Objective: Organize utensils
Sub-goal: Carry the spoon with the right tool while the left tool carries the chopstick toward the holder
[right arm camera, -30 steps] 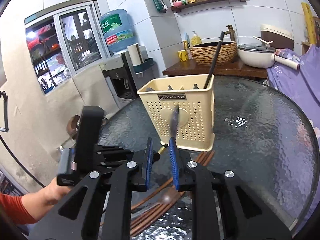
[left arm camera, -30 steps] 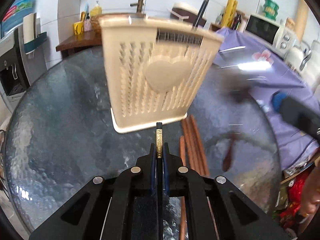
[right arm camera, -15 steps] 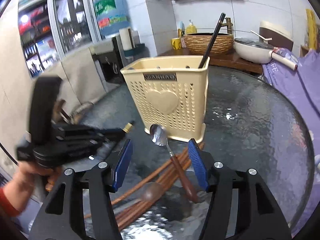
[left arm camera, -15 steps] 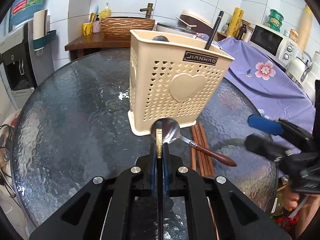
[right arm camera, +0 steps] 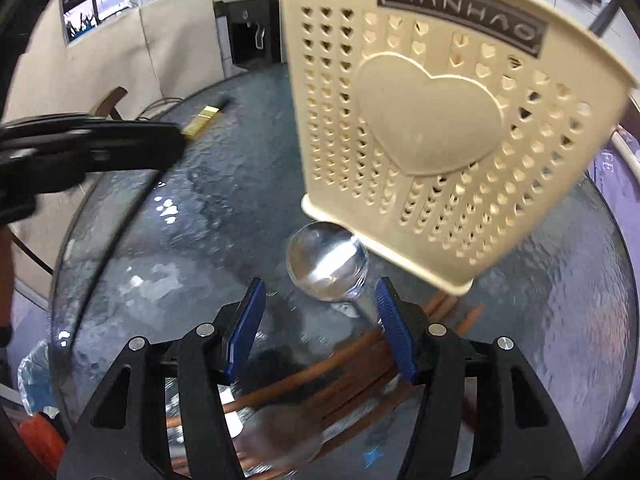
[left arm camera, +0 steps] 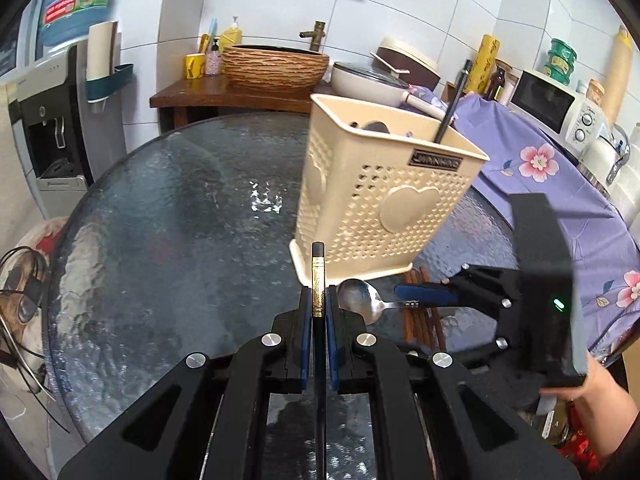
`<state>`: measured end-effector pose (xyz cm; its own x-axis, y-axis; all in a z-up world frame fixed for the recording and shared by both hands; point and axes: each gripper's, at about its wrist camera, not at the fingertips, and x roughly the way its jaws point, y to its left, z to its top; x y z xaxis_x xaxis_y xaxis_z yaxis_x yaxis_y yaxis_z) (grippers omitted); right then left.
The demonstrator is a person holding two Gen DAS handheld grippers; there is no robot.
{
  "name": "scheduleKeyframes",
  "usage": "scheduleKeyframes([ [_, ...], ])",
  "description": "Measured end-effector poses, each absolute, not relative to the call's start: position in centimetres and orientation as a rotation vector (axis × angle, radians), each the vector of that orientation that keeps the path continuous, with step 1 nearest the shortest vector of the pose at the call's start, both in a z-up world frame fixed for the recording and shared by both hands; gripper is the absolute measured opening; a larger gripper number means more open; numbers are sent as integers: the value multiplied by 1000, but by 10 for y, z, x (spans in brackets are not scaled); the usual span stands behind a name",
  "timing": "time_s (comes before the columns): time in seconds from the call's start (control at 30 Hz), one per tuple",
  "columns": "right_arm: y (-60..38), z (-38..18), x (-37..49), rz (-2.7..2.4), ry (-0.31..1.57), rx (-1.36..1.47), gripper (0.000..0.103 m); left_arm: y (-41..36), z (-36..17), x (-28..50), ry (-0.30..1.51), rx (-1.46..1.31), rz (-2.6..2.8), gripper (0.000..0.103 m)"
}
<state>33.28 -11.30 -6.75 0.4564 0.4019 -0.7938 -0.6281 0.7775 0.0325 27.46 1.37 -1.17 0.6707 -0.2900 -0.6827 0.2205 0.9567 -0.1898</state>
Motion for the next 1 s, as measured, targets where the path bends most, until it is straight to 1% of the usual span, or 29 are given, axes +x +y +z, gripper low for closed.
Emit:
scheduleKeyframes([
  [0.1,-108,-74,344,696,947,-310,59,21,-11,275,783,-101,-280,7],
  [0.17,-103,-77,347,703,949,-352,60,25,-11,276,784,-107,-276,7],
  [0.23,-101,-77,351,694,945,-366,67,26,-11,276,783,-113,-272,7],
  [0.4,-99,-79,368,712,945,-338,68,31,-11,278,784,-120,-276,7],
  [0.47,-97,-78,368,725,937,-346,61,31,-10,278,781,-123,-277,7],
  [0.5,-96,-77,369,728,931,-345,52,31,-9,277,779,-123,-277,7],
  [0.53,-94,-77,369,729,929,-344,48,30,-8,277,777,-124,-277,7],
  [0.77,-77,-75,359,695,928,-335,48,30,-4,275,768,-122,-282,7],
  [0.9,-85,-58,341,695,864,-241,48,31,-1,273,758,-128,-282,7],
  [1.0,-98,-36,326,691,801,-148,48,31,3,270,745,-133,-286,7],
])
